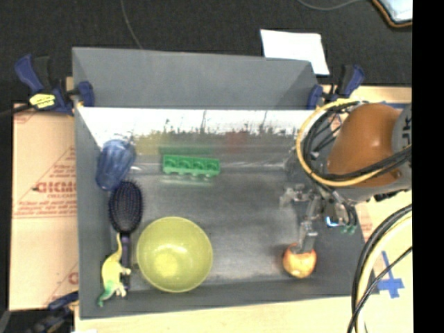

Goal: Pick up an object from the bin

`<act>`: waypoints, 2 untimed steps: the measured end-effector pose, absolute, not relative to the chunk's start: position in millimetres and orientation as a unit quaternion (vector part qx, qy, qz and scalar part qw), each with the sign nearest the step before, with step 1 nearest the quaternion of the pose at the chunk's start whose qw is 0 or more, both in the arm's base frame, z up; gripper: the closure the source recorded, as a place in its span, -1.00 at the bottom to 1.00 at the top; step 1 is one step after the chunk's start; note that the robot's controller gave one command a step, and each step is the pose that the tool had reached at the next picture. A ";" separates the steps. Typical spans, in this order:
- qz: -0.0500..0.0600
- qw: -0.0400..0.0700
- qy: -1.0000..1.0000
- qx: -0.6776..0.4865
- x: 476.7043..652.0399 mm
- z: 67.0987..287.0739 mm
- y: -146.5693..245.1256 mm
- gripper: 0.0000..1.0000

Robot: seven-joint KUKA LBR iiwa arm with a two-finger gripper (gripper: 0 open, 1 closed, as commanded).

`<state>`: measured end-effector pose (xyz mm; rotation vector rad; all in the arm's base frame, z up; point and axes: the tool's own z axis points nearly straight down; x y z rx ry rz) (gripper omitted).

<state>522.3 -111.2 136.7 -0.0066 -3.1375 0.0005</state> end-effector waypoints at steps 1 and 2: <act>0.001 -0.002 -1.000 0.001 524.0 141.3 -110.7 -1.00; -0.010 0.000 -0.987 0.163 483.2 77.1 -118.6 -1.00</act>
Offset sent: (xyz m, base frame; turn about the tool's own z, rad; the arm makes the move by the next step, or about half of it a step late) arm -0.0432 -0.0196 -0.0667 -0.3302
